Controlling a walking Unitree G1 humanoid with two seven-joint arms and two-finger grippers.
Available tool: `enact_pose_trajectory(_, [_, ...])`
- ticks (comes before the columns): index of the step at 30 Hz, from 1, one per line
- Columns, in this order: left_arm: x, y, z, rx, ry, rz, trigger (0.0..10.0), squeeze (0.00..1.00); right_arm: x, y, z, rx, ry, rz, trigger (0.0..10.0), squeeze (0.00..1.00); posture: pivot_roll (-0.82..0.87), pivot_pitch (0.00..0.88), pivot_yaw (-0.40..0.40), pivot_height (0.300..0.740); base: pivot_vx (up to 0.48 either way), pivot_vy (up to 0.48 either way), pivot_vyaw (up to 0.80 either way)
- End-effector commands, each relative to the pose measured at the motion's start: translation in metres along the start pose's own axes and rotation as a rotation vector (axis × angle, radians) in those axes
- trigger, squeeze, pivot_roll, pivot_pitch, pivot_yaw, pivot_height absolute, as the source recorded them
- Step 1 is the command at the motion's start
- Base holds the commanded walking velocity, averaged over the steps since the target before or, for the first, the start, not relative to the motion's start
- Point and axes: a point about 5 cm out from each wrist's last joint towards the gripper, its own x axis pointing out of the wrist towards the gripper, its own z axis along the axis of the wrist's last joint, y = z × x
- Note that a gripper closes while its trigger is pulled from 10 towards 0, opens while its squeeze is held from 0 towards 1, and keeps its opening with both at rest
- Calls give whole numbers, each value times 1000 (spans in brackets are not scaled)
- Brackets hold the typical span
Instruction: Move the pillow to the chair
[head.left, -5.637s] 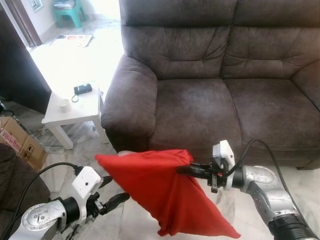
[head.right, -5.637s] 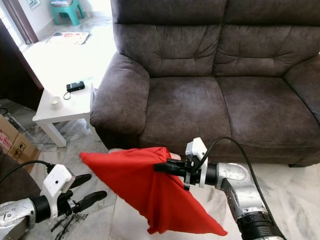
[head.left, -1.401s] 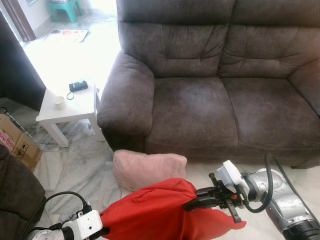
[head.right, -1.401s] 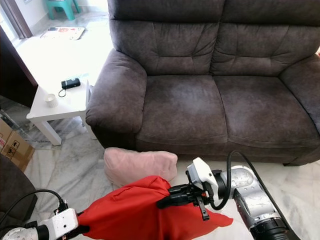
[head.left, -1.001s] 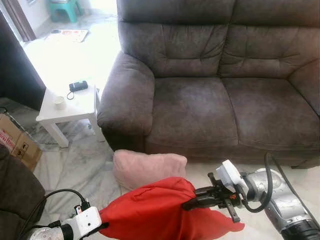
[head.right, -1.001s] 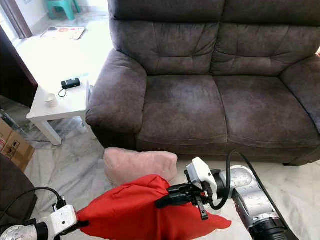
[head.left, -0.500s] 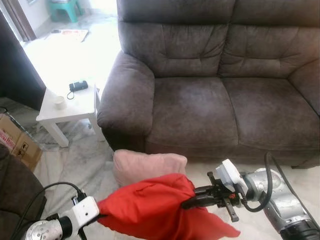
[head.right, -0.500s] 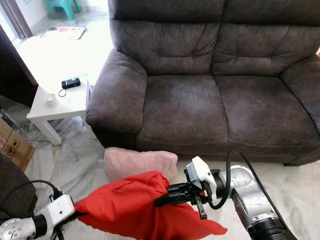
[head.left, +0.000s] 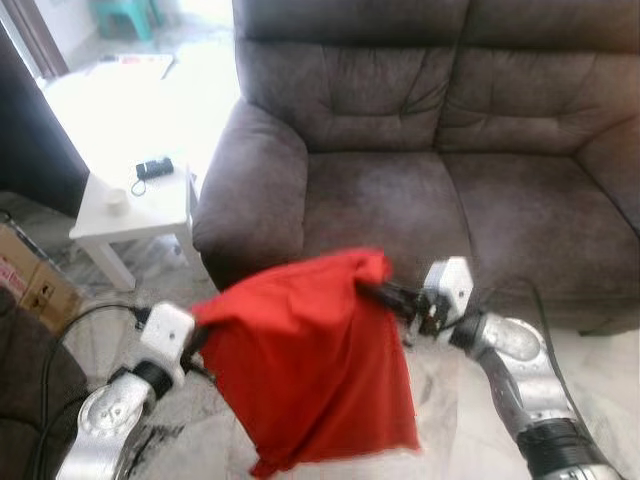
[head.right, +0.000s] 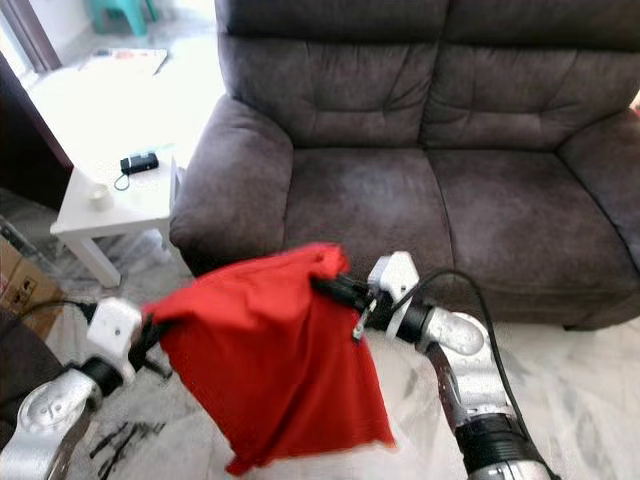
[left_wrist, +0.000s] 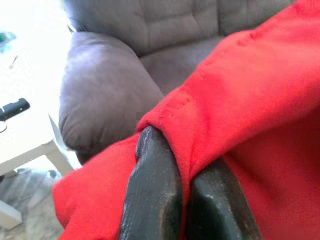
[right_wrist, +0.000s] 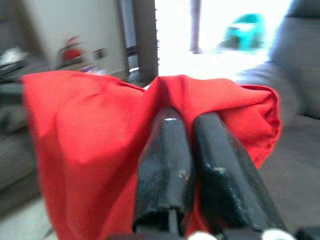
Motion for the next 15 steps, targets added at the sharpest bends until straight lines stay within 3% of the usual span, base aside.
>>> enact_pose_trajectory(1, [5,-1,19,-11,-79,6,10000,0,1,-2,3,-17,-23,-73,10000,0,101,106,-7,740,0,0,0])
enact_pose_trajectory(4, [11,-5,28,-46,-100,41,10000,0,3,-1,-1,19,-53,-155,10000,0,101,103,-5,740,0,0,0])
enact_pose_trajectory(9, [22,-17,33,-39,-93,104,10000,0,9,20,-1,54,-95,-106,10000,0,99,101,-4,740,0,0,0])
enact_pose_trajectory(13, [28,-20,38,5,-101,148,10000,0,9,19,3,41,-99,-151,10000,0,99,107,-6,740,0,0,0])
enact_pose_trajectory(14, [31,-18,42,22,-115,229,10000,0,7,12,8,30,-112,-244,10000,0,106,114,-9,740,0,0,0])
enact_pose_trajectory(15, [31,-18,42,22,-115,229,10000,0,7,12,8,30,-112,-244,10000,0,106,114,-9,740,0,0,0])
